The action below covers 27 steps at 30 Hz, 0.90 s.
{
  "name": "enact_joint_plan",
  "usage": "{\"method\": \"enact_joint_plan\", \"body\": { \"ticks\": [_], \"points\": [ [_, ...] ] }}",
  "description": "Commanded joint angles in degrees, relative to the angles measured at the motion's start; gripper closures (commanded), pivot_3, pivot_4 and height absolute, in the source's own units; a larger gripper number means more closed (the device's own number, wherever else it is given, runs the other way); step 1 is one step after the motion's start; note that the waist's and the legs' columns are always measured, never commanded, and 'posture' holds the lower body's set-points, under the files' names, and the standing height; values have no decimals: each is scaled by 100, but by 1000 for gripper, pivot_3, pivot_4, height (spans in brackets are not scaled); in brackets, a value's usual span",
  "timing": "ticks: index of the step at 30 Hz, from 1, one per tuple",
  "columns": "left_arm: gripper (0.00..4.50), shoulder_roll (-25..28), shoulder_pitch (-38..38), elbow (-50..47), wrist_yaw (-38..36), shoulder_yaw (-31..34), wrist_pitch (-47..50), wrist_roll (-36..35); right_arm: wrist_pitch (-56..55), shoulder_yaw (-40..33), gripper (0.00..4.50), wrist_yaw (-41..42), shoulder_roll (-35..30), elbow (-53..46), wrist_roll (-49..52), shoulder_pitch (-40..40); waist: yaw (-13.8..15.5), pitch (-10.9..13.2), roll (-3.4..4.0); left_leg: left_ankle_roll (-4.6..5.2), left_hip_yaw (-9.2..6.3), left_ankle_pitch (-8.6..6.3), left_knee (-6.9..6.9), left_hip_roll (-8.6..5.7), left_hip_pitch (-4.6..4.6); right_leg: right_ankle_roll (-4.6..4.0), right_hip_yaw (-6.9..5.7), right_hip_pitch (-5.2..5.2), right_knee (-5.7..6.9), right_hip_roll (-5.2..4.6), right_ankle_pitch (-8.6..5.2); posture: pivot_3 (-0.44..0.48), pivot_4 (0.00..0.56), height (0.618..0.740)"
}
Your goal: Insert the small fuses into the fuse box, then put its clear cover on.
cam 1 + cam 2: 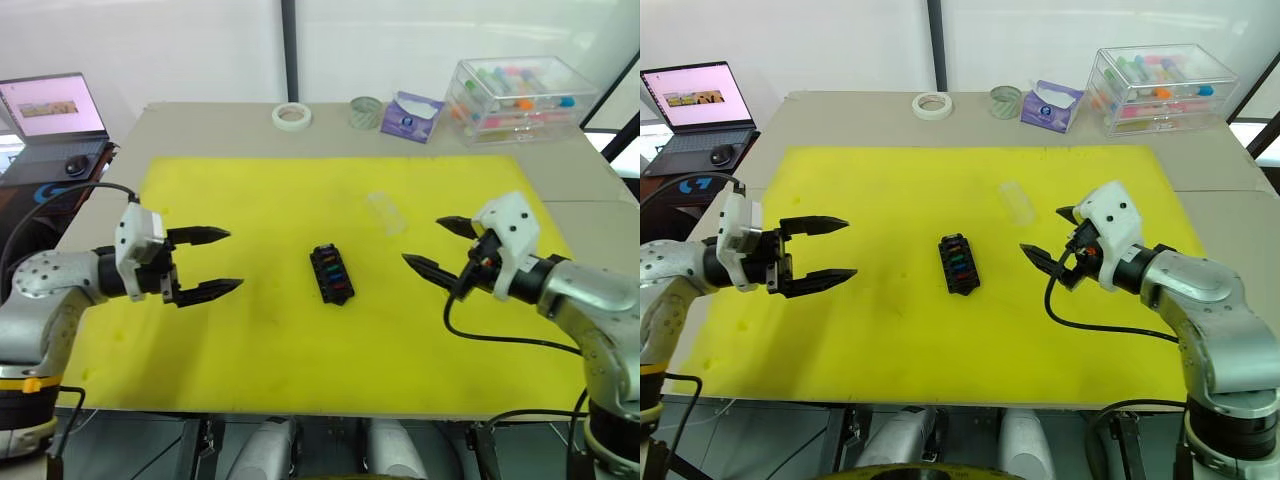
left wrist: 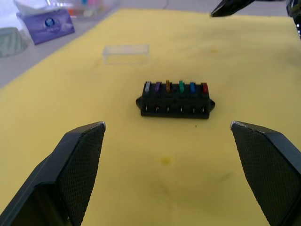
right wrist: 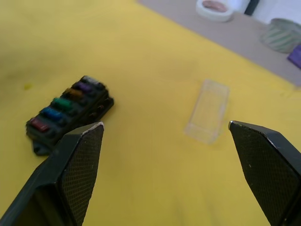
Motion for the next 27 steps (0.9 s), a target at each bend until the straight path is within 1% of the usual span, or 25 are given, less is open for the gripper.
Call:
{"method": "enact_joint_plan", "body": {
  "ticks": [1, 3, 5, 8, 10, 16, 22, 27],
  "points": [
    [0, -92, -222, -524, 206, -31, 153, -331, -315, 278, 11, -592, 296, -21, -200, 80, 2, -1, -2, 0, 0, 0, 0, 0, 0, 0, 0, 0, 0, 0, 0, 0, 150, 740],
    [0, -146, -327, -741, 252, -163, 243, -408, -539, 562, 11, -844, 457, 62, -362, 210, 5, -1, -2, 0, 0, 0, 0, -1, 0, 0, 0, 1, 0, 0, 0, 0, 150, 740],
    [0, -246, -633, -884, 431, -397, 352, -369, -794, 850, 11, -1181, 674, 292, -595, 222, 6, -1, -2, 0, 0, 0, 0, -1, 2, 0, 0, 2, 0, 0, 0, 0, 150, 740],
    [0, -380, -1091, -956, 760, -594, 719, -461, -1150, 1061, 11, -1486, 911, 703, -807, 101, -5, -1, -2, -1, 0, 1, 2, -1, 5, 0, 0, 4, 3, 1, 0, 0, 150, 740],
    [0, -378, -1270, -1012, 822, -707, 890, -489, -1413, 1133, 11, -1639, 1030, 1074, -936, -40, -13, -1, -2, -1, 1, 0, 1, -1, 6, 0, 1, 4, 3, 3, 0, 0, 150, 740],
    [0, -330, -1336, -1038, 909, -715, 1031, -474, -1953, 1144, 11, -2175, 1494, 2072, -1177, -405, -41, -1, -2, -1, 2, 1, -6, 4, 12, 0, 6, 1, 2, 15, 0, 0, 150, 740],
    [0, -354, -1344, -1115, 1009, -735, 1083, -503, -2200, 1095, 11, -2415, 2060, 2706, -1040, -705, -37, -1, -1, -1, 3, 1, -5, 3, 12, 0, 7, 3, 2, 15, 0, 0, 150, 740],
    [0, -335, -1297, -1126, 1015, -723, 1076, -473, -2533, 1202, 11, -2539, 2099, 3339, -1291, -914, -40, -1, -1, -1, 3, 1, -5, 2, 12, 0, 6, 3, 2, 14, 0, 0, 150, 740]
  ]
}}
